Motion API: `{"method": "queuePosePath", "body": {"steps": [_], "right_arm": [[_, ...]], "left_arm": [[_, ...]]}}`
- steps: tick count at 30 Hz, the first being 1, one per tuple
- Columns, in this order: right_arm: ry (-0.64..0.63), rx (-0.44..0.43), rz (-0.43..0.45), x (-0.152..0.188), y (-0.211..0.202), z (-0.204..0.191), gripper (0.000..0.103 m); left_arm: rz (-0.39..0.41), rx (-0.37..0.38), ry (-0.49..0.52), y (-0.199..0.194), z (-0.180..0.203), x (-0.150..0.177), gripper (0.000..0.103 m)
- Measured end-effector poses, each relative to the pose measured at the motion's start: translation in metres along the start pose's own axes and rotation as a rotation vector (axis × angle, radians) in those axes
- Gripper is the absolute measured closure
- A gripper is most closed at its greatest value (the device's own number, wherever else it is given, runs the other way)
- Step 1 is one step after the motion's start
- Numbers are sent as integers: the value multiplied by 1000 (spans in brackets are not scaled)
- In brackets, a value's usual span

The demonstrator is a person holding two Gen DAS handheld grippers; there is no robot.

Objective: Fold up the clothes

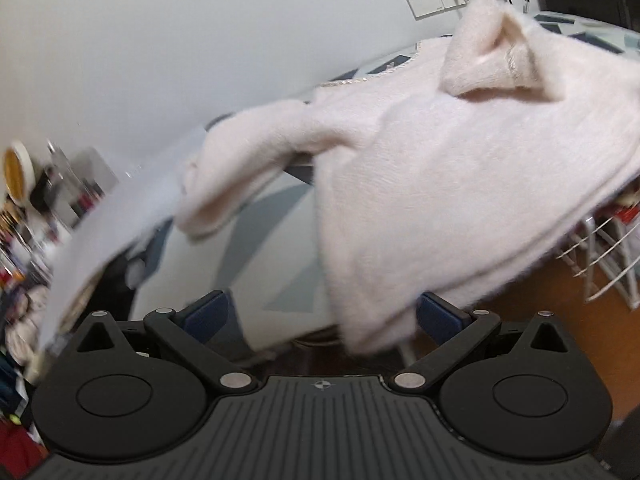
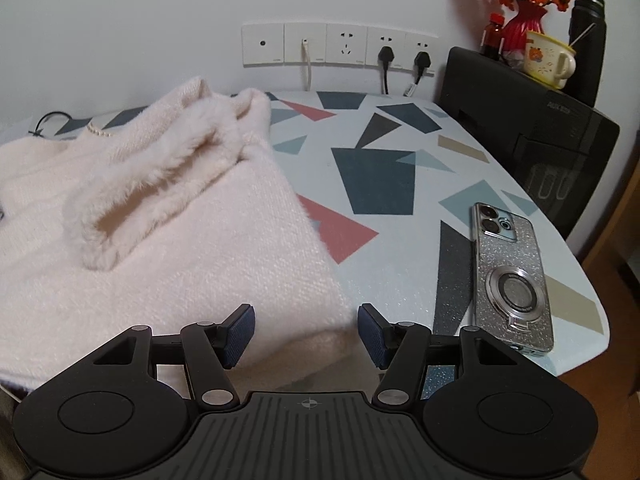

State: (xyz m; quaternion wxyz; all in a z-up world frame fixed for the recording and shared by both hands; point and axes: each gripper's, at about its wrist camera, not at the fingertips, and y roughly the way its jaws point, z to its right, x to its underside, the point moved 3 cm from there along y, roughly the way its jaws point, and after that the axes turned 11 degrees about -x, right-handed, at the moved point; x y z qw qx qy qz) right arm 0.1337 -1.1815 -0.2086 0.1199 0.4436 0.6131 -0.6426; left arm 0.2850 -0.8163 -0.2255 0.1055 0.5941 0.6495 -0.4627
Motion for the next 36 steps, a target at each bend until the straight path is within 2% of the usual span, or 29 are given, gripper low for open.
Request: {"method": "queuePosePath", "body": {"steps": [5, 9, 11, 13, 16, 17, 18, 19, 20, 22, 24, 29, 33, 36], "right_arm": [[11, 20, 21, 0, -6, 0, 48], [34, 31, 24, 5, -7, 4, 48], [40, 40, 26, 8, -8, 6, 48], [21, 46, 26, 10, -10, 6, 47], [-80, 63, 31, 16, -14, 1, 37], [-105, 65, 30, 18, -16, -1, 35], [-130, 67, 28, 20, -17, -2, 33], [-139, 65, 26, 21, -17, -2, 32], [-140, 61, 25, 23, -17, -2, 29], [-142, 55, 26, 27, -17, -4, 22], [-159, 46, 26, 30, -15, -8, 19], [-231, 35, 28, 35, -6, -21, 19], [-211, 44, 45, 34, 0, -18, 19], [-167, 45, 54, 33, 5, -7, 19]], "left_arm": [[53, 11, -46, -5, -14, -5, 0], [25, -33, -37, 10, -11, -4, 0], [0, -50, -82, 16, -14, -6, 0], [-19, -50, -132, 20, -18, -9, 0], [19, -22, -151, 15, -15, -19, 1], [43, -18, -155, 12, -14, -22, 4], [55, 7, -178, 10, -16, -27, 23], [60, 41, -210, 9, -18, -32, 47], [49, 85, -255, 9, -23, -37, 57], [23, 139, -351, 12, -34, -46, 84], [3, 172, -432, 13, -45, -55, 89], [-38, 199, -531, 14, -59, -66, 90], [-66, 189, -584, 15, -67, -67, 92], [-106, 189, -660, 18, -76, -64, 92]]}}
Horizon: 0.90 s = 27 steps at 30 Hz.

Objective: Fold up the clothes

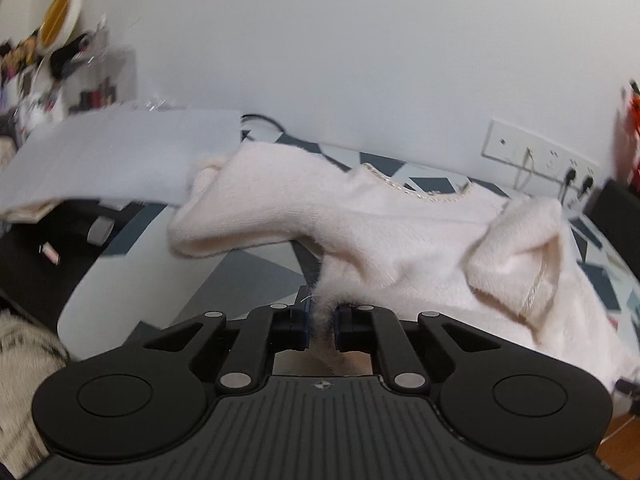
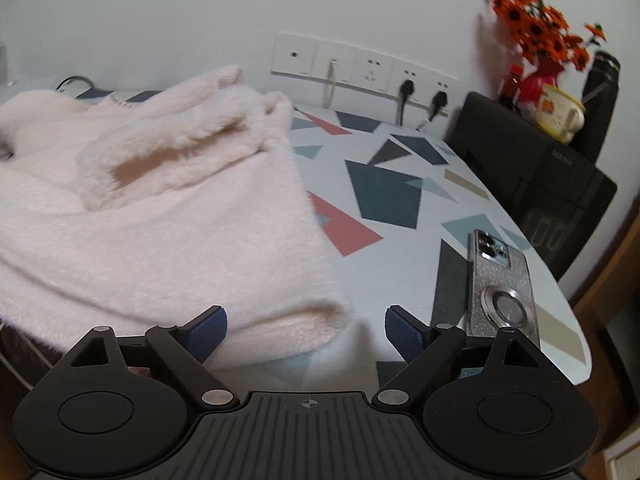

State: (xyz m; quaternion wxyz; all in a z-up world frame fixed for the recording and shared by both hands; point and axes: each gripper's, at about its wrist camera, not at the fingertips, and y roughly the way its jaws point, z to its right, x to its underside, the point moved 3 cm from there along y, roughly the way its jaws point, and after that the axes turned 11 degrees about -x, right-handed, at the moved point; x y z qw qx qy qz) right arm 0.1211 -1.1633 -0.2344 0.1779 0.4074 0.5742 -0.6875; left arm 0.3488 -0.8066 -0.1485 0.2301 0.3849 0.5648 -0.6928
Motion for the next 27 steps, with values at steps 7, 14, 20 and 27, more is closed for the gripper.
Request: {"method": "queuePosePath", "body": {"steps": [7, 14, 20, 27], "right_arm": [[4, -54, 12, 2, 5, 5, 21], [-124, -117, -12, 17, 1, -18, 16], [-85, -52, 32, 11, 8, -13, 15], [-8, 74, 65, 13, 6, 18, 45]], "left_arm": [[-150, -6, -290, 14, -38, 1, 93], [-139, -28, -261, 9, -36, 0, 93], [-141, -47, -258, 9, -37, -2, 93], [-180, -91, -312, 19, -48, 6, 93]]}}
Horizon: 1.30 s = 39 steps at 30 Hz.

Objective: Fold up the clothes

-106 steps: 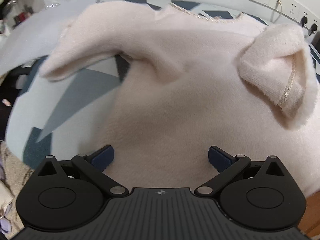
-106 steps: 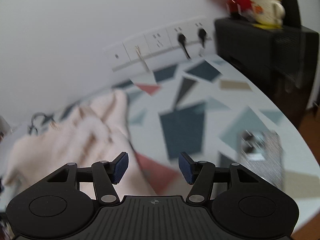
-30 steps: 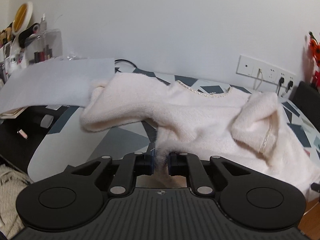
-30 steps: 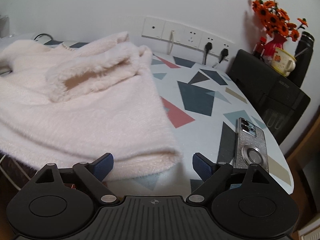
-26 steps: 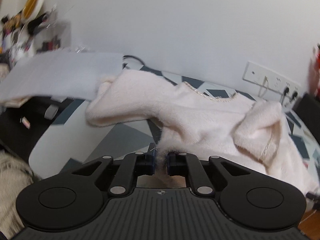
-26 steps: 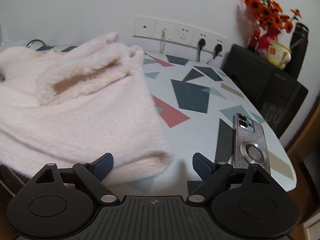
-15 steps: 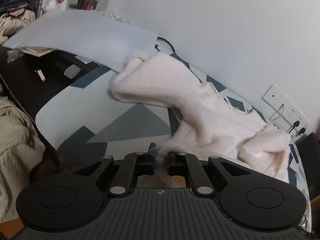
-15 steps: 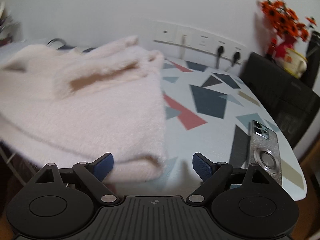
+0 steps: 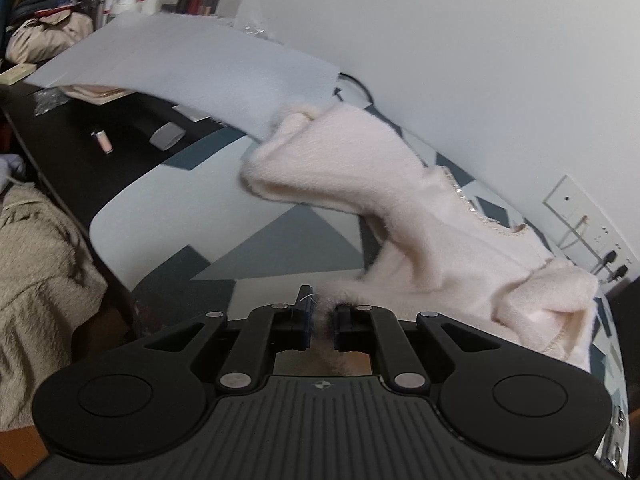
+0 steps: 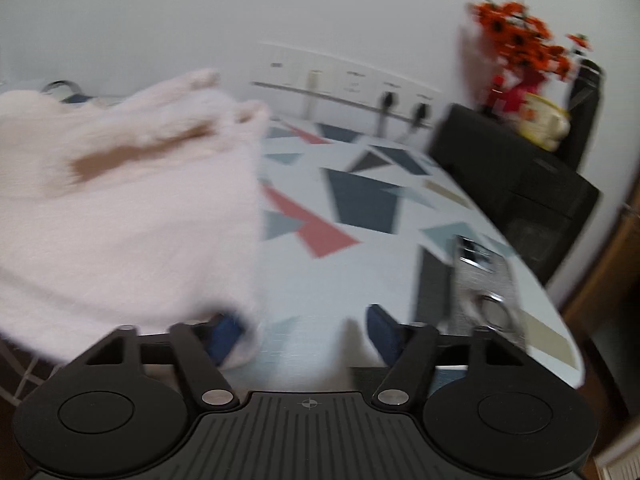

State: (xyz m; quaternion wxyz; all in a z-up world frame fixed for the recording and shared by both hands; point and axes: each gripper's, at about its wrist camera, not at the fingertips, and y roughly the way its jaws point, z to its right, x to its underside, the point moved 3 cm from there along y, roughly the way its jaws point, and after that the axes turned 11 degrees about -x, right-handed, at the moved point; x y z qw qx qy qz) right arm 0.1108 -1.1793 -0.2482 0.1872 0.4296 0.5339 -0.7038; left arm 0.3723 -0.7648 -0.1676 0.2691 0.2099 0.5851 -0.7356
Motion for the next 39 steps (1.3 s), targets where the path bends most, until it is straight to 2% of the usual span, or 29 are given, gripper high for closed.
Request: {"method": "queuePosePath", "body": {"steps": [2, 8, 10, 12, 14, 17, 21, 26, 29, 33, 36, 39], "right_arm": [[29, -6, 2, 1, 1, 5, 45], [-16, -60, 26, 2, 3, -12, 48], [-28, -76, 33, -1, 5, -17, 56], [-22, -113, 19, -8, 10, -19, 79], [-20, -145, -11, -17, 15, -19, 96], [67, -157, 63, -53, 1, 1, 97], [169, -139, 288, -130, -57, 42, 97], [146, -157, 570, -220, -151, 62, 97], [114, -175, 689, -256, -202, 65, 97], [102, -214, 717, -281, -237, 68, 97], [53, -196, 708, -287, -248, 61, 97], [55, -214, 687, -292, -252, 58, 97]], "left_arm": [[-20, -7, -23, 5, -4, 1, 93], [-36, -38, 2, 12, -9, 9, 93], [-33, -19, -17, 8, -9, 8, 93], [-1, 12, -9, -2, -5, 3, 94], [43, 49, 4, -16, 4, -6, 94], [103, 123, -14, -41, 16, -27, 94], [210, 247, -52, -84, 38, -62, 95], [393, 399, -94, -154, 51, -114, 95], [430, 466, -108, -181, 48, -148, 95], [412, 512, -122, -195, 43, -181, 95], [417, 524, -123, -203, 36, -195, 95], [401, 543, -131, -202, 30, -203, 95]]}}
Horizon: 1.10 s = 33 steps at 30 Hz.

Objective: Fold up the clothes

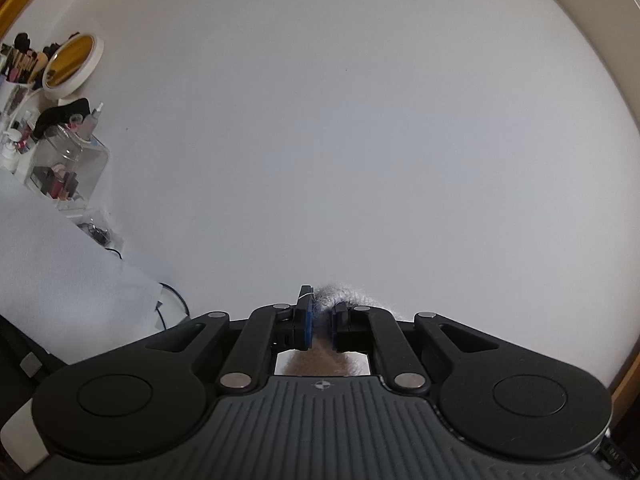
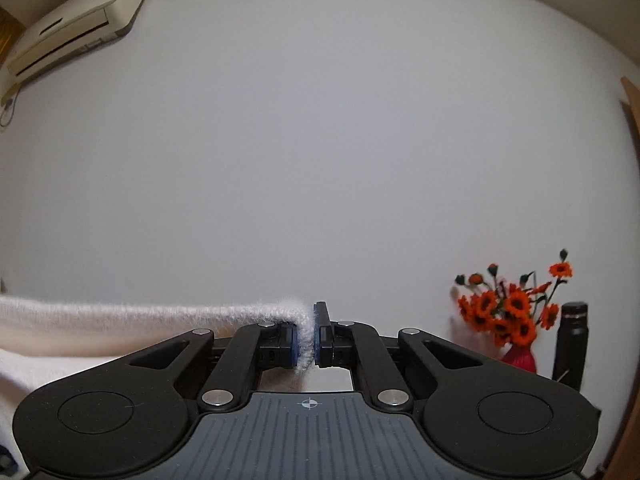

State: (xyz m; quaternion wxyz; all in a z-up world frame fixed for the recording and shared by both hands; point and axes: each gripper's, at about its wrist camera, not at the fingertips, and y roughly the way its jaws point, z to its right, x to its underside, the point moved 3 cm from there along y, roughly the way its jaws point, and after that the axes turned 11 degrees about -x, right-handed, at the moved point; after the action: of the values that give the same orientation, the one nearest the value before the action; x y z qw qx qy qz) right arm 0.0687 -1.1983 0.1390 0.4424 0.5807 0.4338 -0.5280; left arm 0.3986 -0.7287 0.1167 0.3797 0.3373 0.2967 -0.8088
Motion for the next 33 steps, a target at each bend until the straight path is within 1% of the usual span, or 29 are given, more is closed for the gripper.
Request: {"method": "queuePosePath", "body": {"steps": [3, 6, 9, 11, 13, 15, 16, 18, 21, 23, 25, 27, 28, 31, 33], "right_arm": [[-2, -1, -20, -3, 6, 0, 97], [-19, 4, -40, -8, 24, 4, 97], [-27, 5, -76, -15, 65, 13, 97], [-32, 9, -102, -21, 102, 22, 97], [-38, 19, -115, -31, 145, 33, 97], [-41, 32, -103, -50, 186, 42, 97], [-49, 38, -82, -64, 204, 45, 97], [-57, 50, -6, -97, 229, 49, 97], [-79, 74, 133, -143, 244, 53, 97], [-87, 78, 178, -157, 245, 57, 97], [-78, 72, 192, -154, 240, 64, 97], [-85, 62, 166, -132, 235, 70, 97], [-92, 56, 140, -117, 230, 69, 97], [-72, 36, 18, -49, 213, 70, 97], [-59, 48, -91, 12, 200, 70, 97]], "left_arm": [[-14, -1, -3, 11, -2, -4, 95], [-35, -14, -7, 29, -4, -7, 95], [-49, -44, -3, 61, 3, -9, 95], [-48, -65, 9, 86, 13, -15, 95], [-39, -75, 12, 115, 27, -28, 95], [-3, -82, 25, 142, 48, -50, 95], [31, -79, 33, 153, 63, -66, 95], [127, -59, 48, 164, 91, -100, 95], [256, -1, 75, 159, 126, -135, 95], [290, 23, 91, 151, 136, -139, 95], [294, 36, 112, 145, 131, -125, 95], [255, 20, 112, 144, 111, -98, 95], [221, 0, 108, 145, 97, -80, 95], [98, -71, 102, 148, 47, -15, 95], [0, -138, 122, 150, 8, 37, 95]]}}
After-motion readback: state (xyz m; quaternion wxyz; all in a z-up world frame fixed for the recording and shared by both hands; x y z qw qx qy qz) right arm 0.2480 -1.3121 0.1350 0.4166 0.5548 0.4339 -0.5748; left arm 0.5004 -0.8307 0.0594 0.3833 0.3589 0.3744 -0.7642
